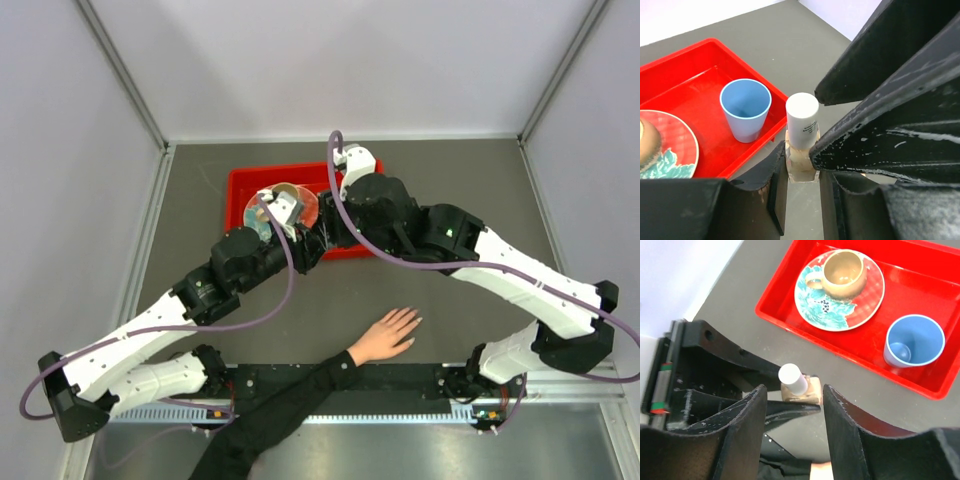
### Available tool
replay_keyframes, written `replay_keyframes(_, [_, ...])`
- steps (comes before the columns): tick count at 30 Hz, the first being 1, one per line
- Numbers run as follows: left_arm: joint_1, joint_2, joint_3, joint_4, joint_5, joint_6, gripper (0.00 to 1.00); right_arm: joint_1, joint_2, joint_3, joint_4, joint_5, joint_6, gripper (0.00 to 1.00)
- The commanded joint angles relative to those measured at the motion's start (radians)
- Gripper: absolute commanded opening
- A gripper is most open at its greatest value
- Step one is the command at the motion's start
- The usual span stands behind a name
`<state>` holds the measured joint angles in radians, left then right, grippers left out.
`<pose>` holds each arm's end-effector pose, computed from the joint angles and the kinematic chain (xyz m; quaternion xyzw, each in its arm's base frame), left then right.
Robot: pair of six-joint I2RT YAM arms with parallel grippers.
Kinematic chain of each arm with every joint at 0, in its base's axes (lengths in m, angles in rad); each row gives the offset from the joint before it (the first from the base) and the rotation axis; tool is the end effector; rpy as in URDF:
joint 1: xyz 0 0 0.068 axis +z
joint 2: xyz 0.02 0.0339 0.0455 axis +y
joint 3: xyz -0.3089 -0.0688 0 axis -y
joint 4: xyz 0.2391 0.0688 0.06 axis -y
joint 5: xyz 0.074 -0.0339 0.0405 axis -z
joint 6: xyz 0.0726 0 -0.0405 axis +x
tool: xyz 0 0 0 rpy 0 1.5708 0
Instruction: Paint the nails
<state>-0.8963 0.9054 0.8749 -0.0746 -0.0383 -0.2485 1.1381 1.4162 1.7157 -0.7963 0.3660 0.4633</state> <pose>0.1370 -0.1668 0.3938 0.2244 0.7086 -0.3503 0.5700 0.1527 0.2686 0.4790 -0.1918 0.8281 0.2522 0.4624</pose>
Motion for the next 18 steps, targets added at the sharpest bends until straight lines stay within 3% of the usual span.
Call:
replay_keyframes(1, [0.000,-0.014,0.015,0.053,0.017,-0.043,0.00,0.005,0.003,0.007,0.086,0.005,-0.026,0.47])
replay_keyframes(6, [0.000,-0.016,0.018,0.027,0.006,-0.057,0.00,0.005,0.027,0.024,0.075,0.014,-0.048,0.37])
replay_keyframes(14, [0.000,-0.013,0.055,-0.020,0.005,-0.083,0.00,0.006,0.041,0.012,0.083,0.001,-0.055,0.36])
replay_keyframes(17, [0.000,-0.022,0.058,-0.025,0.034,-0.077,0.00,0.005,0.032,0.009,0.080,-0.006,-0.083,0.13])
replay_keyframes(18, [0.000,-0.025,0.064,-0.031,0.067,-0.071,0.00,0.006,0.029,0.005,0.078,-0.016,-0.104,0.00])
